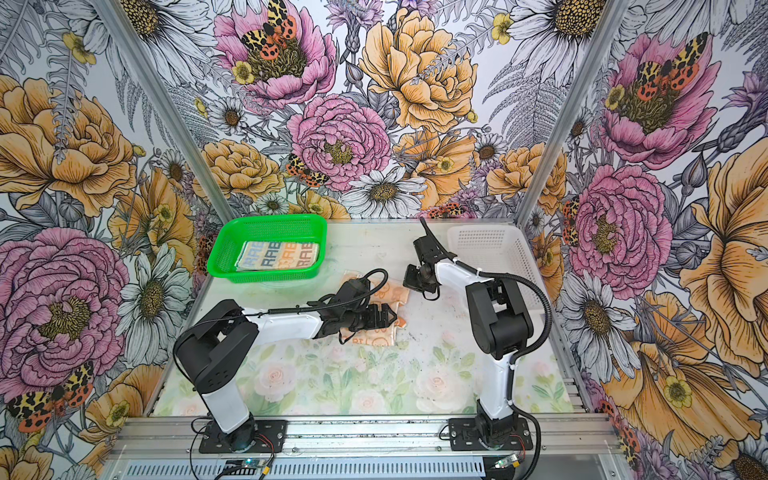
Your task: Fold and stack the towels
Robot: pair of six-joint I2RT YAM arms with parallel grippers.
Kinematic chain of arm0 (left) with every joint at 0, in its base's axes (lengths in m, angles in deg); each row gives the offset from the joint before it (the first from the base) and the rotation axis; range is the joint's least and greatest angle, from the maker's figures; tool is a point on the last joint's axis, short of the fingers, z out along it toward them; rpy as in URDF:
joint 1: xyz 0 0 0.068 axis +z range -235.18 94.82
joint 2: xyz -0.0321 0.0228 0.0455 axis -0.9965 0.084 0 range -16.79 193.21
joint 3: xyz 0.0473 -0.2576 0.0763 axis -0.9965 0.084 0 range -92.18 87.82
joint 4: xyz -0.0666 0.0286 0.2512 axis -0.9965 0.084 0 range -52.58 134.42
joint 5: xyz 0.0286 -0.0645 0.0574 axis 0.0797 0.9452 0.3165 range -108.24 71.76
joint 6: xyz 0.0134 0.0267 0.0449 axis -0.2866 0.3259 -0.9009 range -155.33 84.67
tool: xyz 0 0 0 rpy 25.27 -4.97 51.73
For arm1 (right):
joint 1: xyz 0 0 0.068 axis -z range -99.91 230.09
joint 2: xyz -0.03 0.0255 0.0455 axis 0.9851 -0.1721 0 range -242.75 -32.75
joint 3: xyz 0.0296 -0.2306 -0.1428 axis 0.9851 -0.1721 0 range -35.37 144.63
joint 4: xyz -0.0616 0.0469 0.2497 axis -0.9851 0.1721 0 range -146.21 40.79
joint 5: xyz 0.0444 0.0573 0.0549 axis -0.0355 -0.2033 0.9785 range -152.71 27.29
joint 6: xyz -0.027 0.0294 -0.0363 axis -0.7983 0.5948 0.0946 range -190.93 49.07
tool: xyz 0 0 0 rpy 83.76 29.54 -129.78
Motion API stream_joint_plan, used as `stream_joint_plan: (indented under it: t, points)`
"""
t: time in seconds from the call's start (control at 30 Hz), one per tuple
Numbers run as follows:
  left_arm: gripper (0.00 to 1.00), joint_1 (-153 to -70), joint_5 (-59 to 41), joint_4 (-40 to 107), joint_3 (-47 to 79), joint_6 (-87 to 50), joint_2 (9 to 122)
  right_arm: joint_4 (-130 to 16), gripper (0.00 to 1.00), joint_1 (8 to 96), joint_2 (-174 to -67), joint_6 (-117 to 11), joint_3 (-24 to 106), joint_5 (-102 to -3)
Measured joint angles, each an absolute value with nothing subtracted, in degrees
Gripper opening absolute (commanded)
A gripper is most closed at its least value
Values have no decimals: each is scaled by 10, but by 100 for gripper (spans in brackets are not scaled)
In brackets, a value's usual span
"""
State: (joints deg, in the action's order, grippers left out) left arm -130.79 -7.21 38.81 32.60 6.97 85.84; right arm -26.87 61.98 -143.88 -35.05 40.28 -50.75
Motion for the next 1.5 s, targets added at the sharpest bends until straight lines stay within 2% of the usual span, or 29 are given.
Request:
stream_joint_plan:
  t: [0.37, 0.43, 0.5, 0.67, 0.8, 1.3, 1.5]
  points:
    - [99, -1298, -67, 420, 321, 56, 846, -260, 2, 622, -1414, -377, 360, -514]
    - [99, -1291, -75, 442, 321, 45, 820, -260, 9, 622, -1407, -378, 360, -516]
    - [99, -1285, -84, 457, 321, 34, 787, -260, 21, 622, -1403, -380, 361, -519]
    - [99, -1267, -92, 464, 321, 17, 736, -254, 44, 622, -1404, -386, 366, -521]
    - [99, -1262, -92, 467, 321, 15, 750, -252, 51, 622, -1405, -389, 376, -521]
    - [99, -1263, -92, 471, 322, 15, 770, -252, 58, 609, -1470, -397, 420, -544]
    - [99, -1263, -92, 471, 325, 15, 770, -251, 51, 593, -1491, -404, 444, -572]
